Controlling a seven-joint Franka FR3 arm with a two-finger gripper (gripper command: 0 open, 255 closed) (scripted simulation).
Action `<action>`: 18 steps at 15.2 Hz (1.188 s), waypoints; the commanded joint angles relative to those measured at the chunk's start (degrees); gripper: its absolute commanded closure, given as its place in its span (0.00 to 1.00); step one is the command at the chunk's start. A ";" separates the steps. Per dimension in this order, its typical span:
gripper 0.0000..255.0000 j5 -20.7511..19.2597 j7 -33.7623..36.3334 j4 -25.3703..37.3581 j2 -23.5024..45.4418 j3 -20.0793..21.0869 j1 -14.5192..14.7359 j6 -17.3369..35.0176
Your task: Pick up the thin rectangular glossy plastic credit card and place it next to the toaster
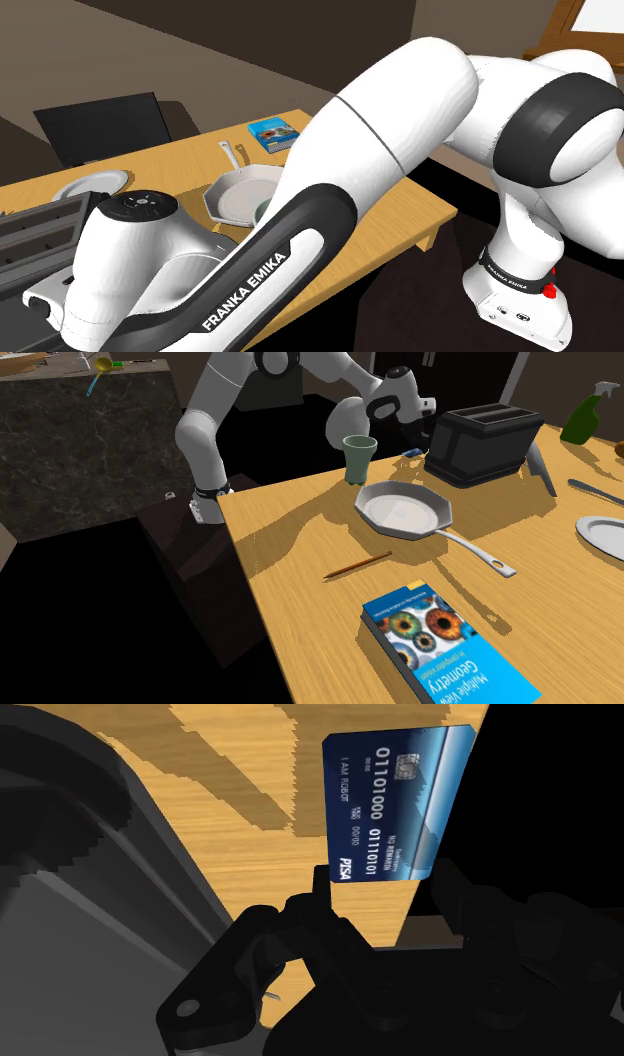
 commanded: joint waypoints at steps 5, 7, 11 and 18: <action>1.00 0.05 -0.08 -0.11 0.03 0.05 -0.04 0.16; 0.00 0.05 -0.09 -0.12 0.03 0.05 -0.04 0.18; 0.00 0.05 -0.09 -0.12 0.03 0.05 -0.04 0.18; 0.00 0.35 -0.51 -6.73 -7.89 -0.06 -0.63 -1.27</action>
